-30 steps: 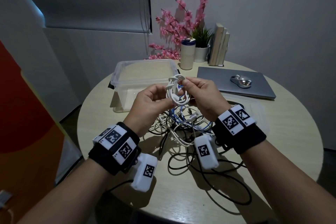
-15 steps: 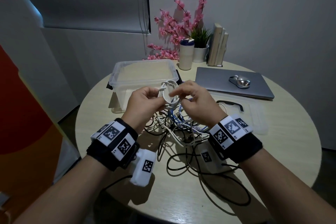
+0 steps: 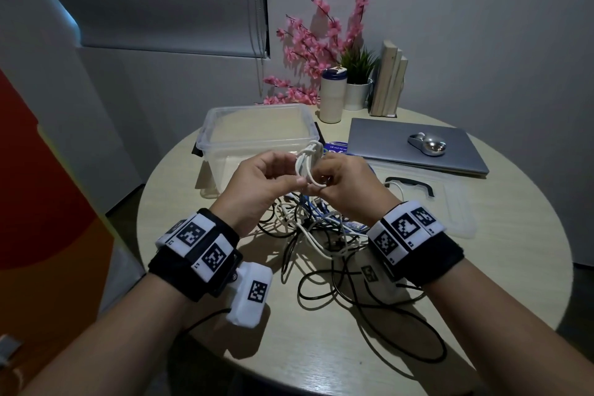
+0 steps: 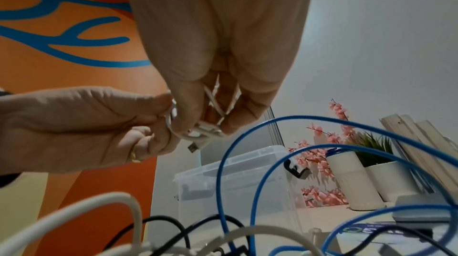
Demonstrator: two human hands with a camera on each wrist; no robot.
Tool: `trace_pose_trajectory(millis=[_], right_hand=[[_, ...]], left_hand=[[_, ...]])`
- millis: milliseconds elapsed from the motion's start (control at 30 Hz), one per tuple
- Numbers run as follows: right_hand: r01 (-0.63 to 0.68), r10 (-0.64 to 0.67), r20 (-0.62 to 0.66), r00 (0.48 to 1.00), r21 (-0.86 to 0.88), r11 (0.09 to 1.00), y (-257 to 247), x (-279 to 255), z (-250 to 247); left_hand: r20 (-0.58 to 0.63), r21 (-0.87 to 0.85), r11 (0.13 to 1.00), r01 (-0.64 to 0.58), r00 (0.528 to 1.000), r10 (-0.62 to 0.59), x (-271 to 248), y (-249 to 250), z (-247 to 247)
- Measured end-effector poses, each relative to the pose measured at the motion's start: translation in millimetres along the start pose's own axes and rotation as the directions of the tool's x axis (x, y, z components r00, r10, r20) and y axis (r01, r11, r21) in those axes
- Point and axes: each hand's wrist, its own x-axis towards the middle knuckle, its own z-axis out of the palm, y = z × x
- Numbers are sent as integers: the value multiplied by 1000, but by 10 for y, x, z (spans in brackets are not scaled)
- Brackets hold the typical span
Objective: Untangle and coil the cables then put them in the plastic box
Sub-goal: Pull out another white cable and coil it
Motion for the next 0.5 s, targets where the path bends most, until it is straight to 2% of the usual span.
trace_pose_trajectory(millis=[200, 333, 500], right_hand=[[-21, 18, 50, 999, 60, 998, -24, -23, -39], [-44, 37, 97, 995, 74, 996, -7, -12, -17], [-91, 74, 110, 991, 156, 984, -31, -5, -44]], left_hand=[[69, 34, 999, -39, 997, 36, -17, 28, -32], [39, 67, 996, -57, 998, 54, -15, 39, -22], [-28, 79, 997, -12, 1000, 14, 0, -10, -8]])
